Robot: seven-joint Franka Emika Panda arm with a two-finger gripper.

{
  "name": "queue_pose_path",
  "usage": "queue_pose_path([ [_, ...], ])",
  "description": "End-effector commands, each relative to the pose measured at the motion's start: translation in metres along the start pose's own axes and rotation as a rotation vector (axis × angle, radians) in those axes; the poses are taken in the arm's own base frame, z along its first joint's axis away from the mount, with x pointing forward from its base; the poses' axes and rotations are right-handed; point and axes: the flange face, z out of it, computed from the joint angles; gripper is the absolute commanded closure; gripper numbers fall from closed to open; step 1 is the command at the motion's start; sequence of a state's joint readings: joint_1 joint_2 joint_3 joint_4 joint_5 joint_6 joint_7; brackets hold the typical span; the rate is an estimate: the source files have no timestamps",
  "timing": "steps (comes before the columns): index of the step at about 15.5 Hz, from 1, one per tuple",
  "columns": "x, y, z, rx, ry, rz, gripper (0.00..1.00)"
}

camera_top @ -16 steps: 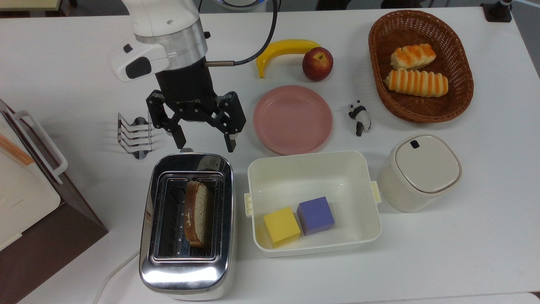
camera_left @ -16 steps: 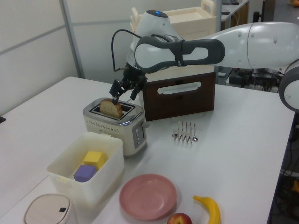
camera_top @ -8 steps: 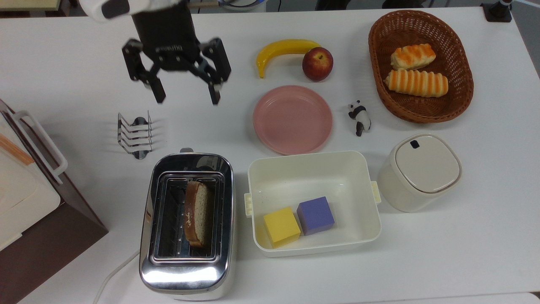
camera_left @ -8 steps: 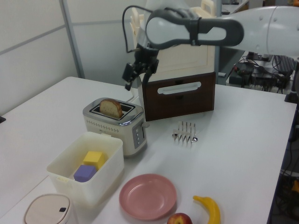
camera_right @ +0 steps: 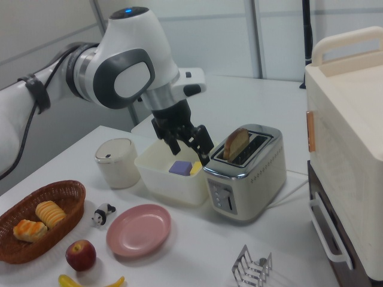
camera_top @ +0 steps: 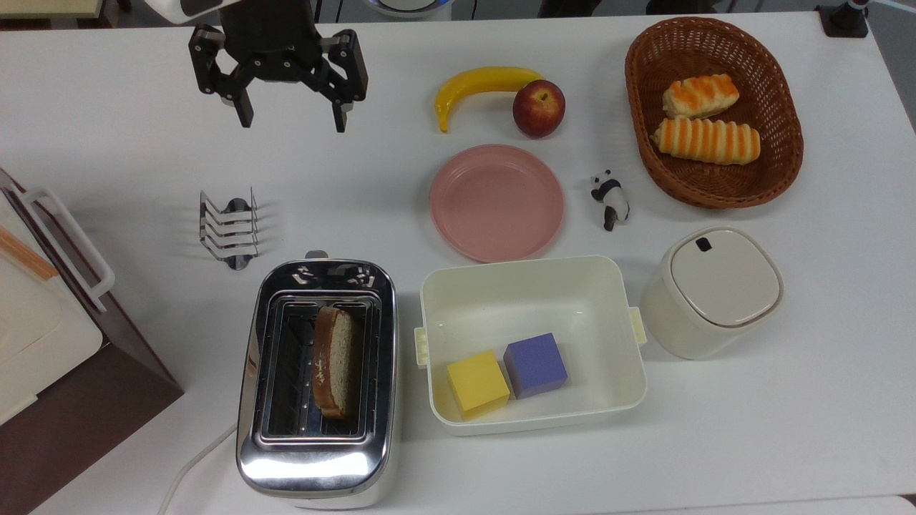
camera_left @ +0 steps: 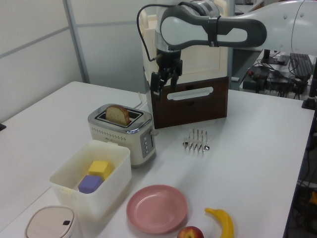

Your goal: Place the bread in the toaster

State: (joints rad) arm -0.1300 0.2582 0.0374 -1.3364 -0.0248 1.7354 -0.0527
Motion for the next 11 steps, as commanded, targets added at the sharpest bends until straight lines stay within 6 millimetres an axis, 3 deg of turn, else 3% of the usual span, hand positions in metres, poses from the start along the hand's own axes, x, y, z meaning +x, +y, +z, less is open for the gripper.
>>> queue_pose_path([
  [1, -0.0158, 0.0058, 0.0100, -0.029, -0.096, -0.065, 0.00],
  [11, -0.0221, 0.0078, 0.0135, -0.056, -0.151, -0.097, 0.00],
])
